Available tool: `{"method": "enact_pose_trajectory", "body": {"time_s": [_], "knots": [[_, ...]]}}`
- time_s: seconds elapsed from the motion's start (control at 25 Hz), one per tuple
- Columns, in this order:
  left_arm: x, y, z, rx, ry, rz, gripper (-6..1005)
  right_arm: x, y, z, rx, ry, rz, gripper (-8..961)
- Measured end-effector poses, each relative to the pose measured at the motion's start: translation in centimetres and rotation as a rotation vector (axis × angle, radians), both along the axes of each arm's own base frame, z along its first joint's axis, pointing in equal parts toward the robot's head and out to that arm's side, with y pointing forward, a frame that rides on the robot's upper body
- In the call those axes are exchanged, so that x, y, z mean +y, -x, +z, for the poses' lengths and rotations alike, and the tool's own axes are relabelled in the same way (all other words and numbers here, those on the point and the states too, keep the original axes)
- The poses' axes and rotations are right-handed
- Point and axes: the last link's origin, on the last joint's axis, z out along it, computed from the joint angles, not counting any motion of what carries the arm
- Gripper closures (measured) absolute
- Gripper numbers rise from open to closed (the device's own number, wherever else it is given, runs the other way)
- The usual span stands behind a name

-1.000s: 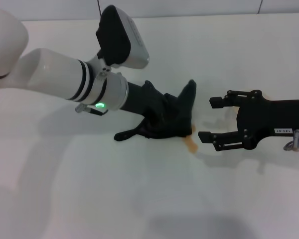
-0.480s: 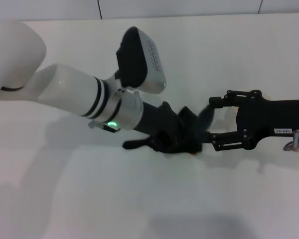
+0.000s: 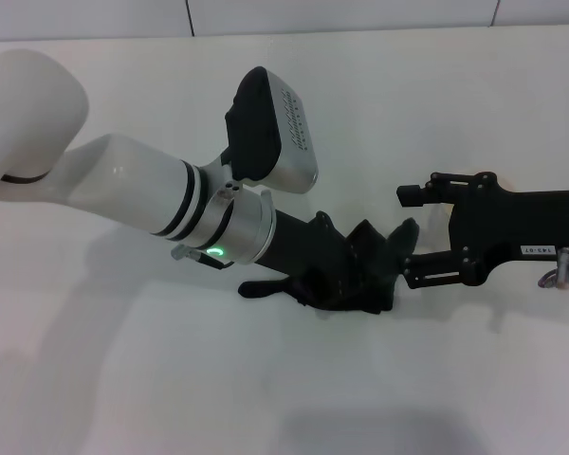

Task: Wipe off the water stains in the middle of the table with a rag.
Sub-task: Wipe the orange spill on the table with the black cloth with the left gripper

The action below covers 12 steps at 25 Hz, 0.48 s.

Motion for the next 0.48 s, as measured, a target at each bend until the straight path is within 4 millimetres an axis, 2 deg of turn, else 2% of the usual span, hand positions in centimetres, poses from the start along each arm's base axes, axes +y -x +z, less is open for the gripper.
{"method": "enact_pose_trajectory", "body": {"time_s": [0.24,0.48], "knots": [[0.1,0.1,0.2,0.001,0.000,-0.002,922,0.0,0.1,-0.1,-0.001,0.003,0.003,81],[1.7,1.1,0.7,0.034,-0.114,0.013,917,-0.1,0.1,-0.2,-0.002,0.004,0.004,81]]}}
